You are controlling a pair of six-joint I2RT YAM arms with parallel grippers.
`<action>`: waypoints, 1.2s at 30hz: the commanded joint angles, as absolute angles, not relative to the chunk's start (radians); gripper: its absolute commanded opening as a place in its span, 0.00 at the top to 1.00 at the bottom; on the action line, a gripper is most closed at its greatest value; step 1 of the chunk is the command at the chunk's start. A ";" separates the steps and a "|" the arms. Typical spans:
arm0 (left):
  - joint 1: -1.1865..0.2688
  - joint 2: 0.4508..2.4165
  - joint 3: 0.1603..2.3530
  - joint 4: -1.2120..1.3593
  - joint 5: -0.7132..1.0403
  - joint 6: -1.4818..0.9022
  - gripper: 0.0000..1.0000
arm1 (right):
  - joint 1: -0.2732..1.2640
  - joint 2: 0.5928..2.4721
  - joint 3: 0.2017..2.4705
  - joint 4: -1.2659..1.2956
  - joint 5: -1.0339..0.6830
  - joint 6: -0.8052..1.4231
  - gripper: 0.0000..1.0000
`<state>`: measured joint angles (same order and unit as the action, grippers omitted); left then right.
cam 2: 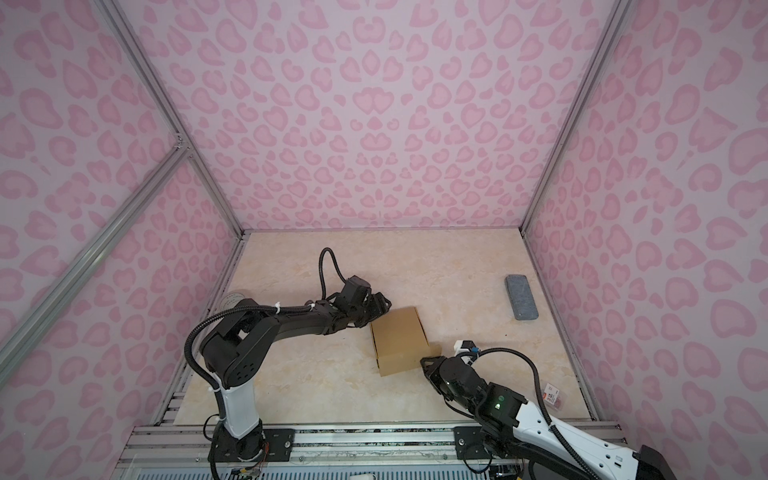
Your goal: Fold the paper box
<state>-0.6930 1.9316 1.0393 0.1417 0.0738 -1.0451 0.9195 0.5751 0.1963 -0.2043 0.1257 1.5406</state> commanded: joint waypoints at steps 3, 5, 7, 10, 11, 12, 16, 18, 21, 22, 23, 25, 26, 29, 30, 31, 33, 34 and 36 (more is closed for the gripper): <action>-0.711 1.942 1.013 -0.211 -0.082 -1.021 0.22 | 0.911 0.612 0.199 -0.076 0.116 1.471 0.71; -0.714 1.942 1.015 -0.210 -0.087 -1.019 0.22 | 0.911 0.611 0.219 -0.095 0.123 1.450 0.71; -0.714 1.945 1.015 -0.210 -0.092 -1.018 0.22 | 0.910 0.597 0.230 -0.093 0.141 1.429 0.71; -0.713 1.951 1.022 -0.210 -0.099 -1.016 0.22 | 0.909 0.577 0.210 -0.048 0.165 1.419 0.73; -0.713 1.951 1.022 -0.209 -0.102 -1.016 0.22 | 0.908 0.577 0.197 -0.031 0.167 1.427 0.73; -0.714 1.951 1.023 -0.209 -0.104 -1.016 0.22 | 0.905 0.577 0.183 -0.001 0.164 1.432 0.72; -0.716 1.944 1.013 -0.204 -0.112 -1.017 0.22 | 0.898 0.609 0.160 0.090 0.173 1.400 0.69; -0.719 1.942 1.012 -0.203 -0.118 -1.016 0.22 | 0.899 0.628 0.173 0.117 0.177 1.380 0.68; -0.738 1.930 1.016 -0.215 -0.158 -1.012 0.22 | 0.900 0.642 0.197 0.135 0.188 1.351 0.68; -0.745 1.924 1.017 -0.218 -0.172 -1.008 0.22 | 0.899 0.648 0.211 0.123 0.191 1.345 0.69; -0.752 1.922 1.017 -0.219 -0.183 -1.005 0.22 | 0.900 0.653 0.222 0.113 0.192 1.337 0.70; -0.762 1.921 1.021 -0.224 -0.201 -1.002 0.22 | 0.900 0.667 0.236 0.095 0.190 1.341 0.71; -0.765 1.920 1.025 -0.227 -0.208 -1.000 0.22 | 0.899 0.675 0.240 0.089 0.184 1.344 0.72; -0.777 1.920 1.031 -0.241 -0.234 -1.003 0.22 | 0.899 0.689 0.250 0.069 0.168 1.360 0.72; -0.777 1.918 1.031 -0.243 -0.238 -1.006 0.22 | 0.898 0.690 0.250 0.069 0.164 1.363 0.72; -0.777 1.916 1.029 -0.239 -0.238 -1.006 0.22 | 0.899 0.685 0.249 0.067 0.161 1.364 0.72; -0.776 1.915 1.031 -0.239 -0.236 -1.003 0.22 | 0.898 0.668 0.252 0.046 0.158 1.358 0.72; -0.777 1.917 1.031 -0.237 -0.233 -1.002 0.22 | 0.899 0.653 0.254 0.014 0.157 1.359 0.72; -0.771 1.921 1.035 -0.237 -0.219 -1.001 0.22 | 0.900 0.614 0.251 -0.041 0.155 1.372 0.69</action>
<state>-0.7761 1.9011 1.0458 0.0147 -0.2432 -1.0019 0.8974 0.6426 0.2493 0.0296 0.1543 1.3682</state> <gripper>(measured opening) 0.783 0.297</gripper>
